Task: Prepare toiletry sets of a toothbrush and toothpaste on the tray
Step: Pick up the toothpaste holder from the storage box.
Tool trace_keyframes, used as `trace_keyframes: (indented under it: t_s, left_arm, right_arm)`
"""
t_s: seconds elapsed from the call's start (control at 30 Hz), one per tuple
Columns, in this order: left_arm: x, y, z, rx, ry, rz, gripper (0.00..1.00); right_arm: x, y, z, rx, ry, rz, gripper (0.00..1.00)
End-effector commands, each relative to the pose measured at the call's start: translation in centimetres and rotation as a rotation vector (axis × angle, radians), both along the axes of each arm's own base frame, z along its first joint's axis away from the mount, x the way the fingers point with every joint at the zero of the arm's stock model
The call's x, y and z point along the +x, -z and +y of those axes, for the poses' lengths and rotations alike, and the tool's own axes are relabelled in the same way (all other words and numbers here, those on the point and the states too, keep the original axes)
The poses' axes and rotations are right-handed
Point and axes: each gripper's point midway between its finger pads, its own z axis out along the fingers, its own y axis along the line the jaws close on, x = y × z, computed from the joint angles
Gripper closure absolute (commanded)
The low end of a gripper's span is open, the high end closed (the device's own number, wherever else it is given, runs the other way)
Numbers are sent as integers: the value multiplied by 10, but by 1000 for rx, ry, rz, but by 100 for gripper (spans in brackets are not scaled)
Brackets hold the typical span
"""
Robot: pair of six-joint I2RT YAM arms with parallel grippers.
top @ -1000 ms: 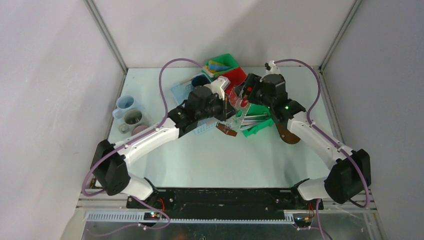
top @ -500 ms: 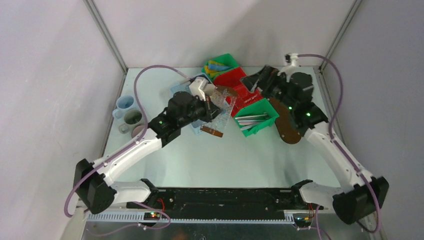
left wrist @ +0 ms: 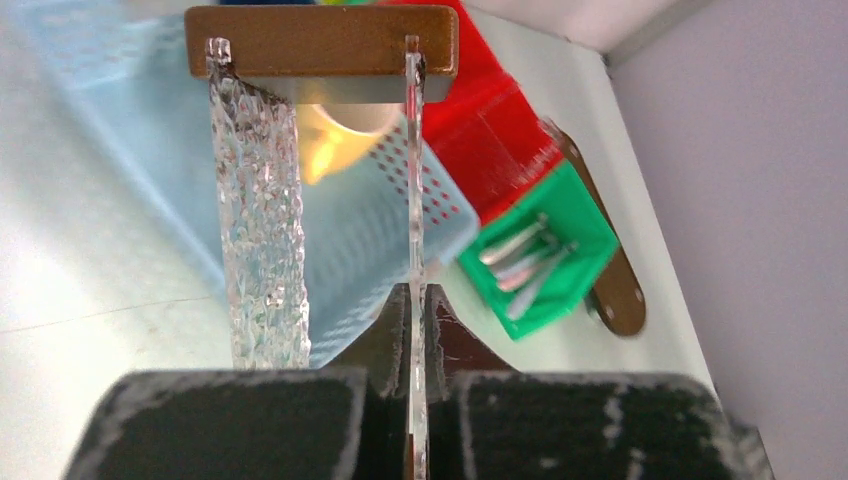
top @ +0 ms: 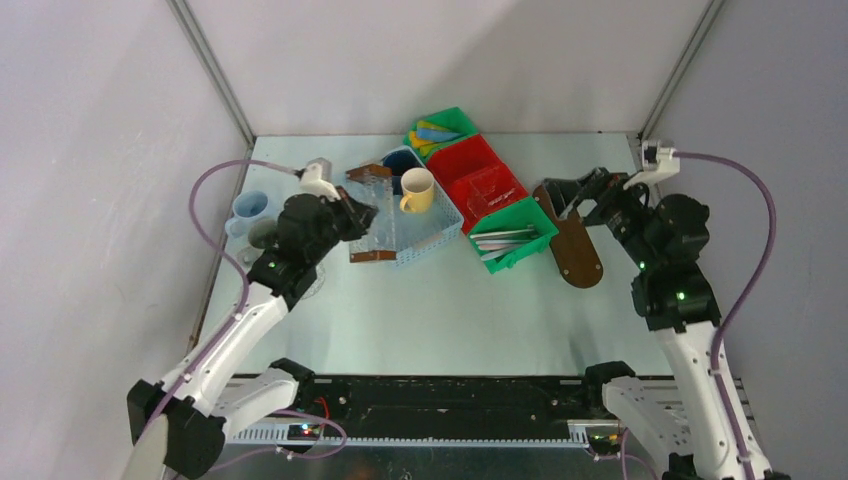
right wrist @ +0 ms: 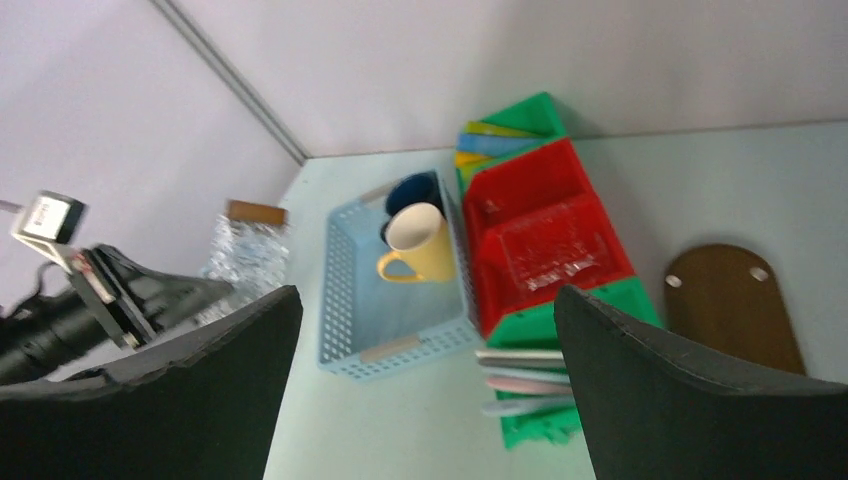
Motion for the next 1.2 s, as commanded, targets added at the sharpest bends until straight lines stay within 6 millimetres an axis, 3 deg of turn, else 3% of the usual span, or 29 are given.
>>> trace_keyframes:
  t_s: [0.0,0.13,0.17,0.2,0.43,0.57,0.83,1.17]
  left_arm:
    - [18,-32,46,-102,-192,-87,100]
    - [35,-31,78,-145,-300,-82,100]
    - [40,-31,82,-164,-317,-82,100]
    - [47,-33,91,-177,-347,-94,100]
    - [89,-2,137,-199,-547,-26,100]
    - [108,17,152,-188,-607,5,100]
    - [140,52,157,-222,-608,32,100]
    - [155,82,144,-304,-528,31,100]
  right_arm:
    - [-14,26,-34,-143,150,16,1]
    - [-26,46,-66,-203,303,10,1]
    - [-32,42,-76,-201,352,-19,1]
    - [-32,53,-80,-219,372,-10,1]
    - [-54,63,-112,-263,527,-96,1]
    - [-62,68,-123,-296,587,-128,1]
    - [-72,73,-130,-309,625,-187,1]
    - [-72,76,-128,-309,619,-203,1]
